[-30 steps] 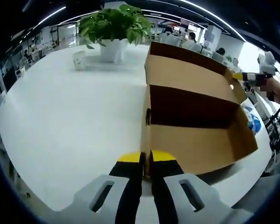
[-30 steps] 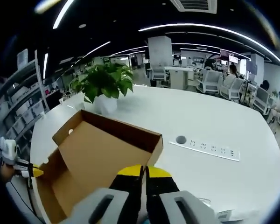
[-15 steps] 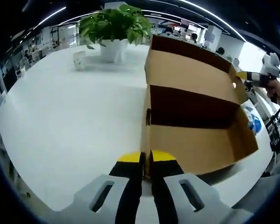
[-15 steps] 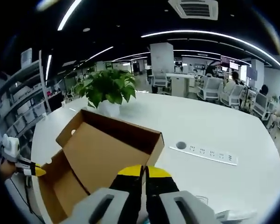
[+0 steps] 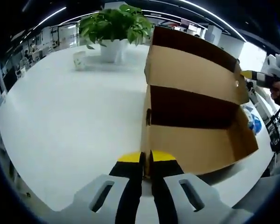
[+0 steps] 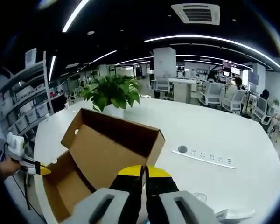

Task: Operate the shoe box by opening the lid, removing the specified soft item, and placing it in the target area until the item is outside and the box remains undamaged.

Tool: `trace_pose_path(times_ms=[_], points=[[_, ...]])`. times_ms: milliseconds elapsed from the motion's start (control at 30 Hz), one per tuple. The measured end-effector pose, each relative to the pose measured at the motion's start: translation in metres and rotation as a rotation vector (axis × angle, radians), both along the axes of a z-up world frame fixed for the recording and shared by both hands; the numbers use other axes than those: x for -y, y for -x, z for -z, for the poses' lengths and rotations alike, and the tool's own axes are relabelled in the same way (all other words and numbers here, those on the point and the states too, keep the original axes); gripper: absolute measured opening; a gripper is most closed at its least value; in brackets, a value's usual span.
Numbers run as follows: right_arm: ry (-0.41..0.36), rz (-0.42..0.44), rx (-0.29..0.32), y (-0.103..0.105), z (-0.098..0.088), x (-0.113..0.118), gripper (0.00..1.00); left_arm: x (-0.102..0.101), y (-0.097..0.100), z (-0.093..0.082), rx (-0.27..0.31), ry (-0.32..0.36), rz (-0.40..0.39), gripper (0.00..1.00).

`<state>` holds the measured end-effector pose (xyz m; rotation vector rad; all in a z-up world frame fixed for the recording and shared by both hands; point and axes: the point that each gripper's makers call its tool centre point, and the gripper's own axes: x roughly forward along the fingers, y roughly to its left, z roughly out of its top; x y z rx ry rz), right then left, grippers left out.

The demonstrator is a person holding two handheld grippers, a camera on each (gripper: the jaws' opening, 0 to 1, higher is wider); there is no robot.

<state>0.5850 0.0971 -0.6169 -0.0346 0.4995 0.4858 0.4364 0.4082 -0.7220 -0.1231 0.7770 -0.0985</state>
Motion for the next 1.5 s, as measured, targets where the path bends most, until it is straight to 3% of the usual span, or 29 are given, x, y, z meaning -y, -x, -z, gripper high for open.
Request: trace_pose_path(times_ms=[1500], points=[[0.005, -0.015, 0.071, 0.043, -0.016, -0.003, 0.0, 0.0, -0.001, -0.001, 0.013, -0.004, 0.011, 0.04]])
